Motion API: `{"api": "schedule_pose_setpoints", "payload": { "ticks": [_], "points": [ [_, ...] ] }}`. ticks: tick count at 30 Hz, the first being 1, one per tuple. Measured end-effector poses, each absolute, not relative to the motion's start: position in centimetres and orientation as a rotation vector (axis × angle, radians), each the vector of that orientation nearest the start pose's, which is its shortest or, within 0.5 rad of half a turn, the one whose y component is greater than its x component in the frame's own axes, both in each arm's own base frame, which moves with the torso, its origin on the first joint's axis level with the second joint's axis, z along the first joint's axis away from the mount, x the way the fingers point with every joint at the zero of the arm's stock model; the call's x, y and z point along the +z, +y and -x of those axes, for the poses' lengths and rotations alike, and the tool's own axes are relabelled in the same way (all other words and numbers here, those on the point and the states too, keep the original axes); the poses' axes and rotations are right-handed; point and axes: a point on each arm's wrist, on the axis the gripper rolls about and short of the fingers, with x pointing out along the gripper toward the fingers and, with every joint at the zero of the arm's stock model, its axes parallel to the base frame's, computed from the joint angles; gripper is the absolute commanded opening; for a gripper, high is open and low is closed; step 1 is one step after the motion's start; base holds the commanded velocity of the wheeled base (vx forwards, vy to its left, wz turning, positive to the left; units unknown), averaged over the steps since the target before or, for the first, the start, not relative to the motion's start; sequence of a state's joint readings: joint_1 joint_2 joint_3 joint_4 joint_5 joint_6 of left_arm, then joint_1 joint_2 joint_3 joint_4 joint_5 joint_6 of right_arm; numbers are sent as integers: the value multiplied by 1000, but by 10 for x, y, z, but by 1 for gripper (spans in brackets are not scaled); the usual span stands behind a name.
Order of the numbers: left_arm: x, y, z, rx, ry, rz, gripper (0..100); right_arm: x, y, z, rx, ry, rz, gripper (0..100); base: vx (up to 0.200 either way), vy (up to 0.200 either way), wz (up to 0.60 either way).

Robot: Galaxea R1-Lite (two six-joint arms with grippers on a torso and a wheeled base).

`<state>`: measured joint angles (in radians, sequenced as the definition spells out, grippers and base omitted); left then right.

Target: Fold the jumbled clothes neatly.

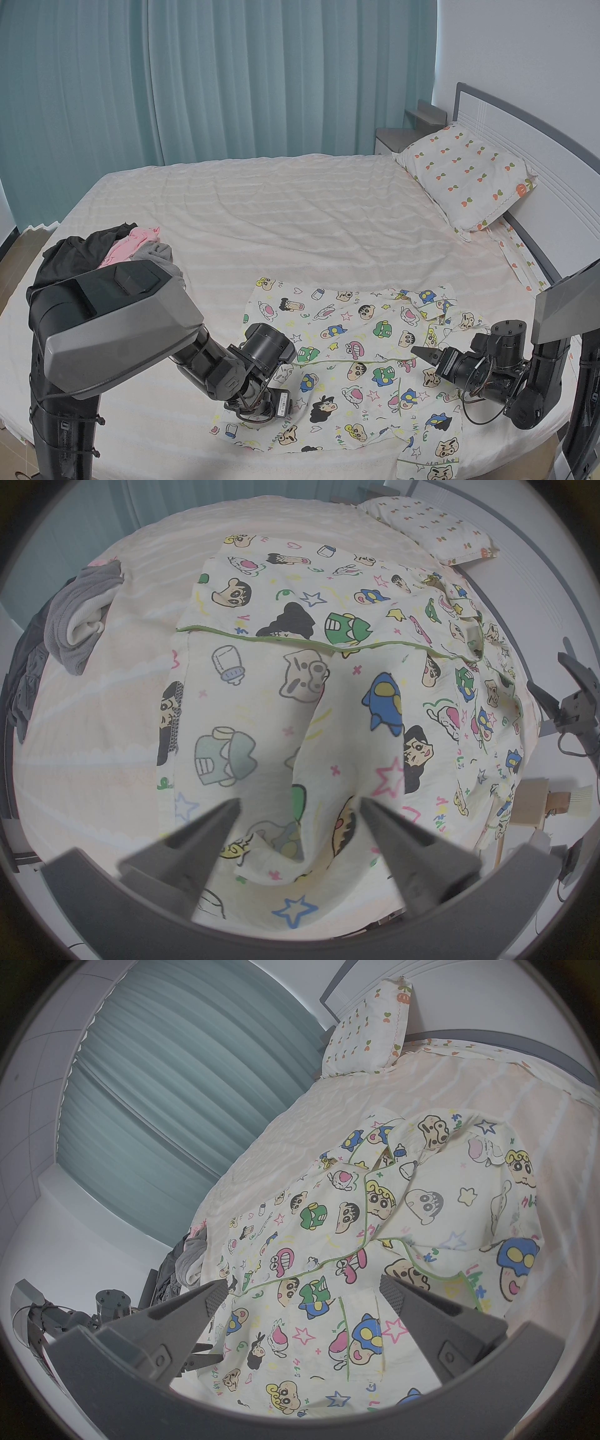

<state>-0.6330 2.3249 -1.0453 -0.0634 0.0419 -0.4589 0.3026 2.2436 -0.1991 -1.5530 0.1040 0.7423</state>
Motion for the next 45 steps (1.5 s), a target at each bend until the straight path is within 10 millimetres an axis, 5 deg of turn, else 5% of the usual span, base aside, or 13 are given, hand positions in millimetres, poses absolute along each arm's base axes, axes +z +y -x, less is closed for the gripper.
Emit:
{"api": "schedule_pose_setpoints", "payload": {
  "ticks": [16, 34, 45],
  "points": [
    [-20, -211, -295, -196, 1238, 42, 0, -3, 80, -252, 195, 612, -669, 100, 0, 0, 0],
    [25, -165, -329, -74, 1057, 188, 0, -2, 81, -251, 196, 612, -669, 100, 0, 0, 0],
    [20, -157, -341, -51, 998, 217, 0, -2, 81, -252, 196, 610, -669, 100, 0, 0, 0]
  ]
}}
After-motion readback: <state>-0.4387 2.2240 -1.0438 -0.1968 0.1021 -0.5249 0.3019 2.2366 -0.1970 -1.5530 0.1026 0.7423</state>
